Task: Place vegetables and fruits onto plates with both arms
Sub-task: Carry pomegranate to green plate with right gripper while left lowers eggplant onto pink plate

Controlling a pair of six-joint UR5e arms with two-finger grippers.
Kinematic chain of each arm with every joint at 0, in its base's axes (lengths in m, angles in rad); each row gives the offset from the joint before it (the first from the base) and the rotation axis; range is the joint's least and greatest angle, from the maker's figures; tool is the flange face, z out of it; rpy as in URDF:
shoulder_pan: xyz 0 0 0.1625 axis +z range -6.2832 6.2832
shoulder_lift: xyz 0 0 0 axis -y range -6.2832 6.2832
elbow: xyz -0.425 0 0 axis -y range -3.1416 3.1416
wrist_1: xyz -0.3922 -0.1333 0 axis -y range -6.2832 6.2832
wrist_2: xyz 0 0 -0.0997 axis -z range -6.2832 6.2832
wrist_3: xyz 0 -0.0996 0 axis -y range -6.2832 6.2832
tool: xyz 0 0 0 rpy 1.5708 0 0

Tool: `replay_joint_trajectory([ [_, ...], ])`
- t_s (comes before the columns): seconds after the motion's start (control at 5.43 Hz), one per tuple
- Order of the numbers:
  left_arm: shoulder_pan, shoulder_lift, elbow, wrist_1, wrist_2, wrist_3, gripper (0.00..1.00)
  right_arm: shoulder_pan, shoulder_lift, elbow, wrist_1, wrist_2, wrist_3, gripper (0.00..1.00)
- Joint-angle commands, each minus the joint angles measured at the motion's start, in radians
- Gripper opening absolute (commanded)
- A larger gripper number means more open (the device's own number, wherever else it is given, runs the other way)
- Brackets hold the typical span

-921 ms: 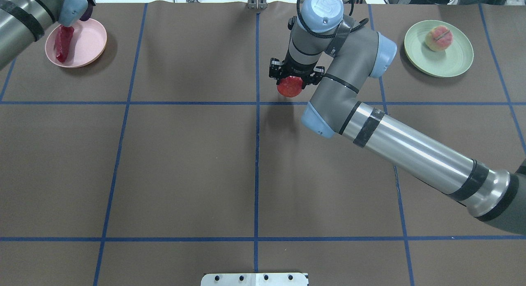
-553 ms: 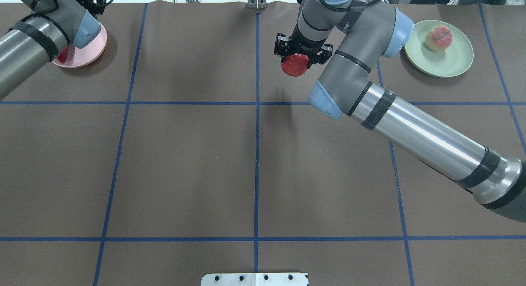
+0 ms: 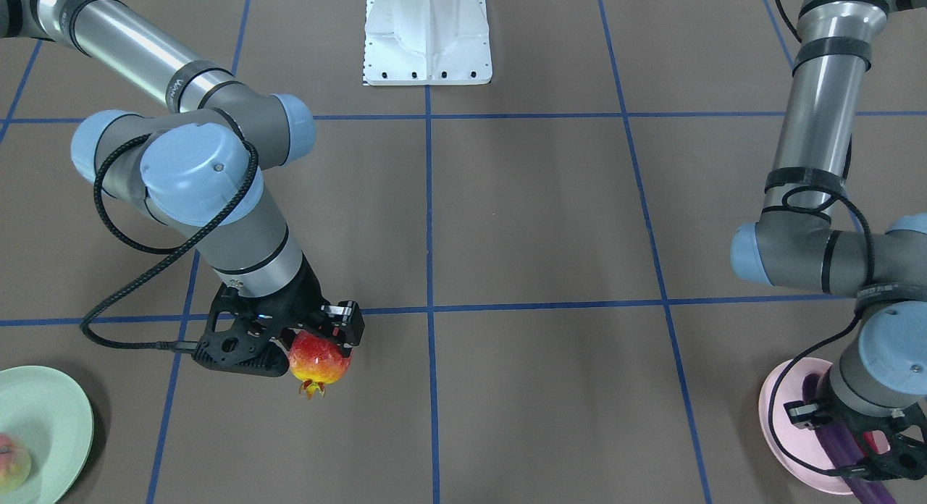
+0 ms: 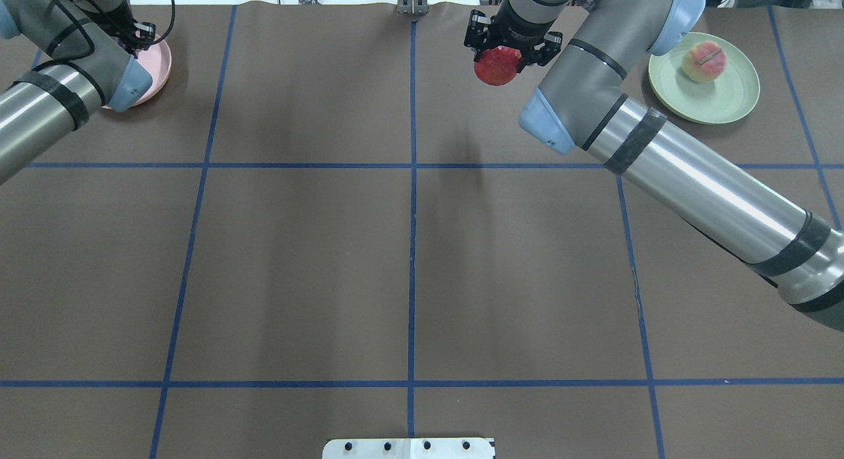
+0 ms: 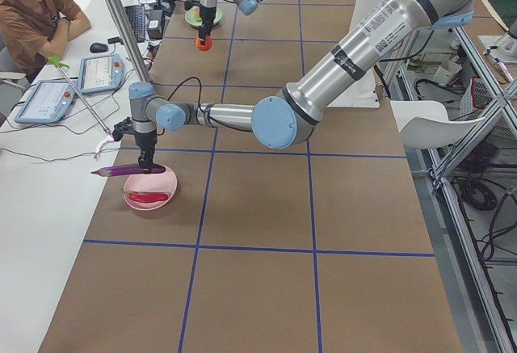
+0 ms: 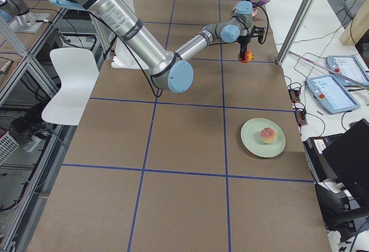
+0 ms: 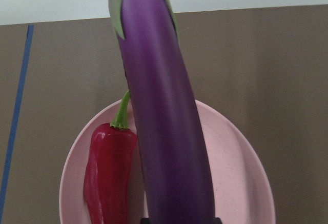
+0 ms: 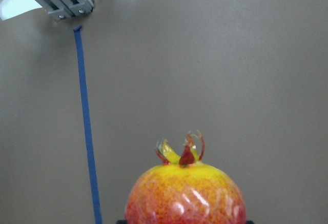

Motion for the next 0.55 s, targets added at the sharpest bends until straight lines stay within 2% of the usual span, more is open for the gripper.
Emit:
replay_joint_trajectory([
  [0.0, 0.006, 0.024, -0.004, -0.058, 0.014, 0.004, 0.99, 0.034, -0.002, 0.000, 0.003, -0.002, -0.049, 0.00],
  [0.18, 0.006, 0.027, -0.010, -0.070, 0.014, 0.013, 1.00, 0.076, -0.006, 0.000, -0.005, -0.001, -0.102, 0.00],
  [0.37, -0.005, 0.036, -0.115, -0.043, 0.005, 0.077, 1.00, 0.128, -0.044, -0.003, -0.009, 0.001, -0.238, 0.00],
])
